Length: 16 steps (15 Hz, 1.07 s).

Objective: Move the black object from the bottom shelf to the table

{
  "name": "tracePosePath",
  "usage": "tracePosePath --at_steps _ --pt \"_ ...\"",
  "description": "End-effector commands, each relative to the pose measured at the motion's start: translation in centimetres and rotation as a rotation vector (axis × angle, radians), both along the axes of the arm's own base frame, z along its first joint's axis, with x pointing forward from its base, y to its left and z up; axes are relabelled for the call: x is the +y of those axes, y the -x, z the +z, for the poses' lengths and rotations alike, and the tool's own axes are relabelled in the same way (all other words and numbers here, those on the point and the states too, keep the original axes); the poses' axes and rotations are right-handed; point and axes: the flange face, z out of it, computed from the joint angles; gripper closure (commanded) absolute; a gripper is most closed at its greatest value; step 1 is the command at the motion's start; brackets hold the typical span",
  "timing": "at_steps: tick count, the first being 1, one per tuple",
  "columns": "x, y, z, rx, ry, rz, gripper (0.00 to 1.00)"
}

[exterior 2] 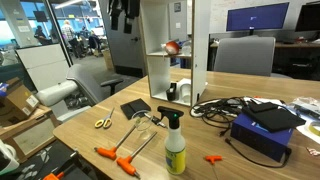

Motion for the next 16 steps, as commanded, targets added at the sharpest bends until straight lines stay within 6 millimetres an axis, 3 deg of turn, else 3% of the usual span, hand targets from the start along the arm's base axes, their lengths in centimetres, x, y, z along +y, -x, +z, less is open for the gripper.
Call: tracePosePath --at_steps 1,11,16 --pt "0.0 0.0 0.2 -0.003 0.0 0.0 0.0" --pt "0.2 0.0 0.4 -0.016 0.006 0.006 0.0" --pt "2.6 0.8 -0.1 -0.092 0.058 0.045 0.0"
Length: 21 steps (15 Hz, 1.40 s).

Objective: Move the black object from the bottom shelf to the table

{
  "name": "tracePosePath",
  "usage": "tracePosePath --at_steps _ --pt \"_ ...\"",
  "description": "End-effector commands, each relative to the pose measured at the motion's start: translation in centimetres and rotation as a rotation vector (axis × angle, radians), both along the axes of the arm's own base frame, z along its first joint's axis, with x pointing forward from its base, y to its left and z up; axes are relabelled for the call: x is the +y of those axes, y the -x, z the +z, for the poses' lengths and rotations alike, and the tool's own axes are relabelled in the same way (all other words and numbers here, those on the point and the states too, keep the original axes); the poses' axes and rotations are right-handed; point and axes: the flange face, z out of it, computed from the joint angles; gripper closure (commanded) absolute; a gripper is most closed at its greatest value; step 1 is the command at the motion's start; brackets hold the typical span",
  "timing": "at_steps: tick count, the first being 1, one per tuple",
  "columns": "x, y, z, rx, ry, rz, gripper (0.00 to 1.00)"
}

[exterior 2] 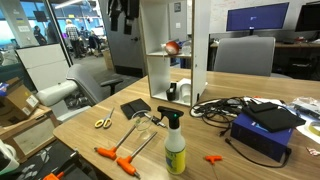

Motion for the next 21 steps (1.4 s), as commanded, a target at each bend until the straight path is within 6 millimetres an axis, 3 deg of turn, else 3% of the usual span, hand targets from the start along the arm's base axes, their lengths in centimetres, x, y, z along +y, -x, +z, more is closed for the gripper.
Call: tracePosePath --at_steps 1,5,9,11,16,18,21 --pt "2.4 0.9 -0.1 -0.085 0.053 0.028 0.0" --pt "5.6 1.2 -1.1 -0.161 0.084 0.084 0.0" --pt "10.4 0.8 -3.1 -0.227 0.173 0.3 0.0" --pt "13.3 0.4 -5.2 -0.253 0.222 0.394 0.0" --pt "19.8 -1.1 -13.3 -0.382 0.352 0.622 0.0" --pt "20.7 -2.0 -16.3 -0.445 0.375 0.676 0.0" --pt "20.0 -3.7 -20.0 -0.524 0.385 0.718 0.0"
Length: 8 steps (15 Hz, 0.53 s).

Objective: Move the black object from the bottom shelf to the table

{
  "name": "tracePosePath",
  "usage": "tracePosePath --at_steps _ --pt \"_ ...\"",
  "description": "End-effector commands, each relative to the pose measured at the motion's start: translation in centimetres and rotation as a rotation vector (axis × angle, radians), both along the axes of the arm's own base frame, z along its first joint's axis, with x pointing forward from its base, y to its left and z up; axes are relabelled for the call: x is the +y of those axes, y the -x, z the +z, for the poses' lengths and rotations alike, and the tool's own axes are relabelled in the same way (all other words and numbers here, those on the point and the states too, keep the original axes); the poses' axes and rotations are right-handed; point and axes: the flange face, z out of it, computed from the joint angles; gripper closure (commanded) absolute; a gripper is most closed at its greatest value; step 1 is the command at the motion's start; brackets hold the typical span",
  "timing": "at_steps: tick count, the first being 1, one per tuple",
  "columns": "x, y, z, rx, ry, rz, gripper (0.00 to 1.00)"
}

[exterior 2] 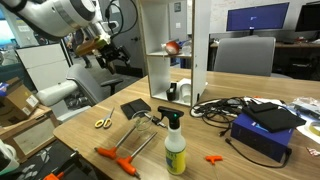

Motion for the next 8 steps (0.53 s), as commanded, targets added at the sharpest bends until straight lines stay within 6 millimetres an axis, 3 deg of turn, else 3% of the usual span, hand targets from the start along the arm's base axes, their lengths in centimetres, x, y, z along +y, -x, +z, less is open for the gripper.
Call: tracePosePath --at_steps 1,8 --pt "-1.4 -2.2 -3.2 -0.09 -0.027 0.04 0.0" --pt "-11.4 -8.0 -9.4 -0.226 -0.252 -0.087 0.0"
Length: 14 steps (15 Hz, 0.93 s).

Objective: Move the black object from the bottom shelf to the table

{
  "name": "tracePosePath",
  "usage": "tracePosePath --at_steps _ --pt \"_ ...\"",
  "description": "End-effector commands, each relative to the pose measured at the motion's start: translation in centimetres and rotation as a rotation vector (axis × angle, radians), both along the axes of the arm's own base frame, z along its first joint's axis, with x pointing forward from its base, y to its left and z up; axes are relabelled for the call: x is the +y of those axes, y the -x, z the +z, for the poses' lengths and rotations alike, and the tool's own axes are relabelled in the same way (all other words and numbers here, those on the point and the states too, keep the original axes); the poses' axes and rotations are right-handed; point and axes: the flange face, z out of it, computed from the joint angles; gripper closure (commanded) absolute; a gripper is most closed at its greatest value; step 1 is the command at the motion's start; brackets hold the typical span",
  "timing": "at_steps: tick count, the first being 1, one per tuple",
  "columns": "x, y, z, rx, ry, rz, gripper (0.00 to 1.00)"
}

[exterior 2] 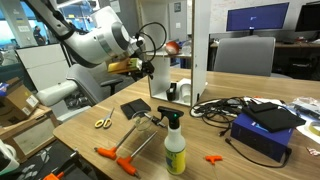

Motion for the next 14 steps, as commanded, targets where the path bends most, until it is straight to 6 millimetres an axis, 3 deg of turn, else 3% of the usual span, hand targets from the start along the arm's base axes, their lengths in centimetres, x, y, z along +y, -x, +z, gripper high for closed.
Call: tracePosePath --at_steps 1,4,9,14 --pt "-3.5 -3.3 -3.4 -0.048 -0.088 -0.052 0.0" --pt "-4.5 -6.3 -7.8 -0.028 -0.115 -0.073 0.0" --pt "-4.0 -11.9 -13.7 0.01 -0.118 -0.076 0.0" --pt "-5.1 -17.6 -16.7 0.032 -0.147 -0.104 0.0"
